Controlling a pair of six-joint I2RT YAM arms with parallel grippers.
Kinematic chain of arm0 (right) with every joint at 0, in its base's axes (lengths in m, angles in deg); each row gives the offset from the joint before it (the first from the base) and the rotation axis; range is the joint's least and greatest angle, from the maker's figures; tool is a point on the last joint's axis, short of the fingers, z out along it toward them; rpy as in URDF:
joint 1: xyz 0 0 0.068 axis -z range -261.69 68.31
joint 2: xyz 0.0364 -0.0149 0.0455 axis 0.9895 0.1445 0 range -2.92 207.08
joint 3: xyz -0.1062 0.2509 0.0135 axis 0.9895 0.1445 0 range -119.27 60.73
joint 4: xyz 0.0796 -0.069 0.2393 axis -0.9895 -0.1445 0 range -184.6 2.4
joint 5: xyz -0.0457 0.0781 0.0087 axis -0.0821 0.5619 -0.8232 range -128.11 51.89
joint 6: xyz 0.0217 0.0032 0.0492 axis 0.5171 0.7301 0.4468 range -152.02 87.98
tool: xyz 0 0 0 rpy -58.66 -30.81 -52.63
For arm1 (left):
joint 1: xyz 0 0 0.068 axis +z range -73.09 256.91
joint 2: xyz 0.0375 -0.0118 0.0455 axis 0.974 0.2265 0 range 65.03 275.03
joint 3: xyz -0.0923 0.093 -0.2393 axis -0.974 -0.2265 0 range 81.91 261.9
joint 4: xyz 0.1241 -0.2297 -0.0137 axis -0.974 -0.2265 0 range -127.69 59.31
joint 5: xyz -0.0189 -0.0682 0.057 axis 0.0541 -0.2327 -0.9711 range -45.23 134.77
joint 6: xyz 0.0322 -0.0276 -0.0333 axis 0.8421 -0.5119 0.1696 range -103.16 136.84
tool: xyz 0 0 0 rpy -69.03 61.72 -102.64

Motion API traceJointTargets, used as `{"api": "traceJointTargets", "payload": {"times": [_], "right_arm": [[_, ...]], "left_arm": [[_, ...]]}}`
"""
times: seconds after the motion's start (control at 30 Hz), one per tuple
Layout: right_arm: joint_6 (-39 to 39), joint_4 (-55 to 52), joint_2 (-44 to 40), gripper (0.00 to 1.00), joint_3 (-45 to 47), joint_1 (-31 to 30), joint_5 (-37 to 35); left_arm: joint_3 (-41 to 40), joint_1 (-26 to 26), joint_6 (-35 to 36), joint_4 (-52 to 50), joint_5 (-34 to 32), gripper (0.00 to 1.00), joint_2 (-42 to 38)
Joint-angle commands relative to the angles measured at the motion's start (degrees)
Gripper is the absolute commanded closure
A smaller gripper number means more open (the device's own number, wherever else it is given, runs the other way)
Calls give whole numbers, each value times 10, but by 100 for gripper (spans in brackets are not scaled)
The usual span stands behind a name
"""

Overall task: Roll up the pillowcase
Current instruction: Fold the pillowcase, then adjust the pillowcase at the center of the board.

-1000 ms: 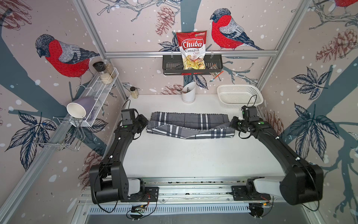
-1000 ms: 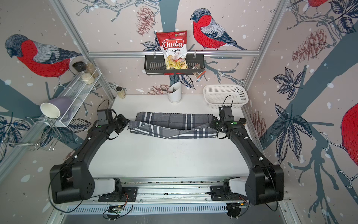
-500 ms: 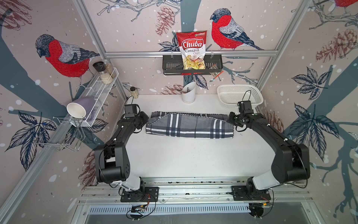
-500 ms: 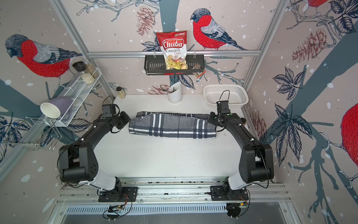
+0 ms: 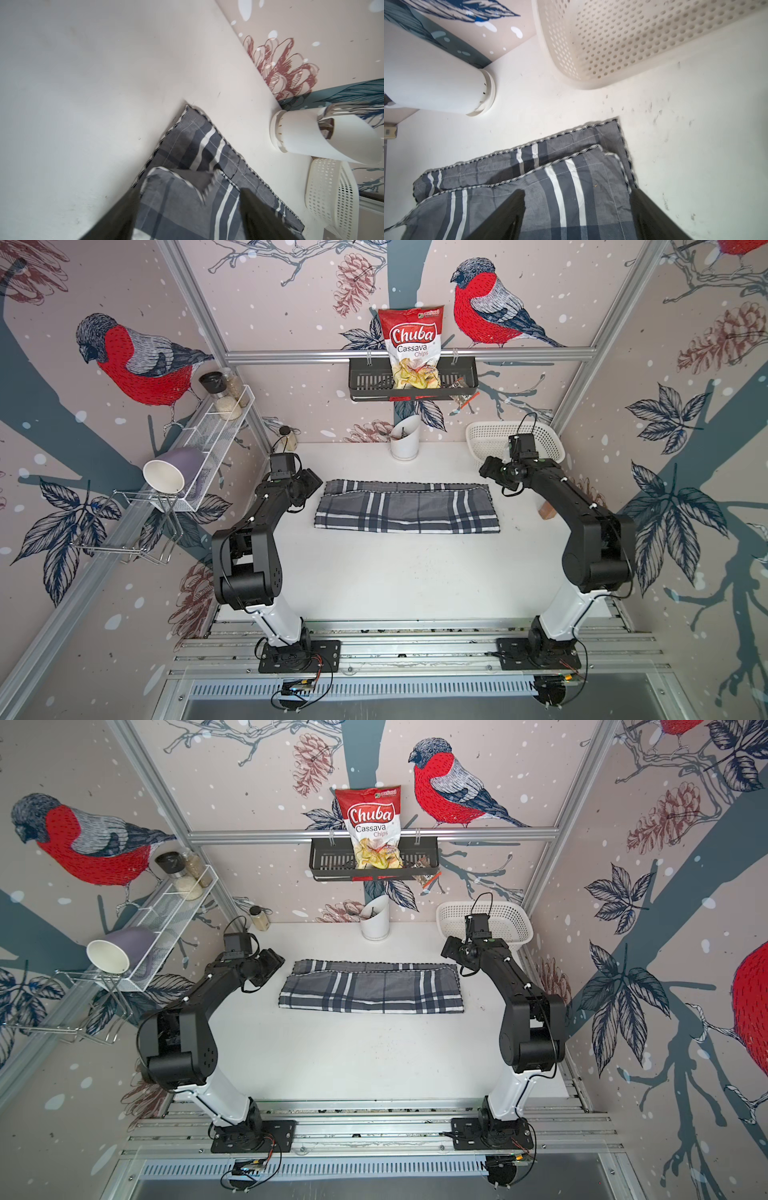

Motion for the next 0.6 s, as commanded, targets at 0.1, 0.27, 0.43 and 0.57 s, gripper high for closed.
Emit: {"api": "traceJointTargets", "payload": {"times": [0.1,0.27,0.43,0.57], "right_arm": [[-16,22,-100,21,124,-59,-55],[-19,138,-202,54,305,-146,-80],[-15,152,-161,77,315,-180,-37],[-4,130,-89,89,267,-201,-62]], "left_arm": [[-120,-55,11,24,-120,27,-153],[-222,-102,42,50,-126,46,-180],[-218,-102,64,71,-117,53,-110],[-188,-102,71,91,-91,53,-37]]}}
